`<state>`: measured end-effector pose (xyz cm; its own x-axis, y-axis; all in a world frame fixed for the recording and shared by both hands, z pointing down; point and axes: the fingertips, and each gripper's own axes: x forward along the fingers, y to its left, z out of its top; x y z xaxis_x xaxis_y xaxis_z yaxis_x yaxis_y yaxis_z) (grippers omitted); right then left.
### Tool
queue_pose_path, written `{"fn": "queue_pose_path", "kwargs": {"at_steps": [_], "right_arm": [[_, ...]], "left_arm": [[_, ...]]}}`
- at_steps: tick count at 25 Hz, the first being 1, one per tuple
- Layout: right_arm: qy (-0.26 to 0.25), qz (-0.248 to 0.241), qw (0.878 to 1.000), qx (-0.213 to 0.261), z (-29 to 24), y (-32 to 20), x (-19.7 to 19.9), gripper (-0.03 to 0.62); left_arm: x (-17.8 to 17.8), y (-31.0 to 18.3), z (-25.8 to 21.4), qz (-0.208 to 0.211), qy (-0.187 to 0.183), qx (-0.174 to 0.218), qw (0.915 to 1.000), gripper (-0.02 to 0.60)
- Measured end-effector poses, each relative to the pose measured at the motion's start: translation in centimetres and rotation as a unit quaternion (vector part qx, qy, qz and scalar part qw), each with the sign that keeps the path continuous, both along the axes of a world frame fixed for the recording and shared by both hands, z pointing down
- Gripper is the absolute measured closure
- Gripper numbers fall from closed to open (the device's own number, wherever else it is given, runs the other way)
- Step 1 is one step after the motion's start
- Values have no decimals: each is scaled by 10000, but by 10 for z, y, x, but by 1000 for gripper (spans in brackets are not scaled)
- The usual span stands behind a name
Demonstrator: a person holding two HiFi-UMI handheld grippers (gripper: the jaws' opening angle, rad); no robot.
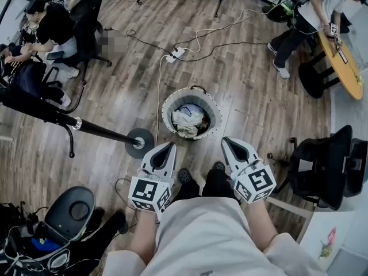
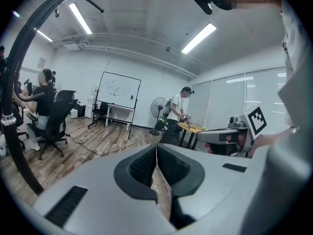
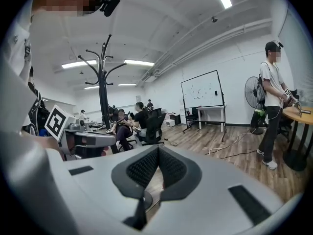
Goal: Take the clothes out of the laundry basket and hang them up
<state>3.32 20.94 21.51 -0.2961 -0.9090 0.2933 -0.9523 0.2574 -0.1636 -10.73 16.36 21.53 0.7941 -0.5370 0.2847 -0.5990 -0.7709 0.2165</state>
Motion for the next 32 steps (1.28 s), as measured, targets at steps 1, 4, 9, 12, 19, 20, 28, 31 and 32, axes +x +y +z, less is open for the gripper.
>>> {"fn": "queue_pose_path", "kwargs": {"at_steps": [1, 4, 9, 12, 19, 20, 28, 31, 32], "right_arm": [[10, 1, 10000, -5, 1, 0, -1, 588], [10, 30, 10000, -33, 3, 2, 0, 586], [-20, 41, 10000, 87, -1, -4, 3, 496], [35, -27, 9999, 162, -3, -11, 7, 431], [74, -304, 9994, 127, 0, -36, 21, 441], [70, -351, 9993, 129, 1, -42, 24, 442], [71, -793, 9968, 106, 5, -91, 58, 445], [38, -1002, 9949, 70, 11, -112, 72, 441], [37, -1078, 9941, 56, 12, -119, 76, 439]], "left_arm": [[-1, 0, 1, 7, 5, -4, 10000, 560], [-1, 1, 2, 51, 37, 16, 10000, 560], [2, -5, -2, 87, 74, 113, 9999, 517], [6, -11, -3, 52, 69, 152, 9998, 449], [21, -30, -2, -91, 26, 121, 9999, 449], [24, -34, -3, -124, 13, 120, 9999, 449], [57, -70, -1, -434, -303, 218, 9984, 449], [71, -85, 4, -591, -396, 192, 9973, 449], [76, -91, 6, -645, -427, 174, 9968, 449]]}}
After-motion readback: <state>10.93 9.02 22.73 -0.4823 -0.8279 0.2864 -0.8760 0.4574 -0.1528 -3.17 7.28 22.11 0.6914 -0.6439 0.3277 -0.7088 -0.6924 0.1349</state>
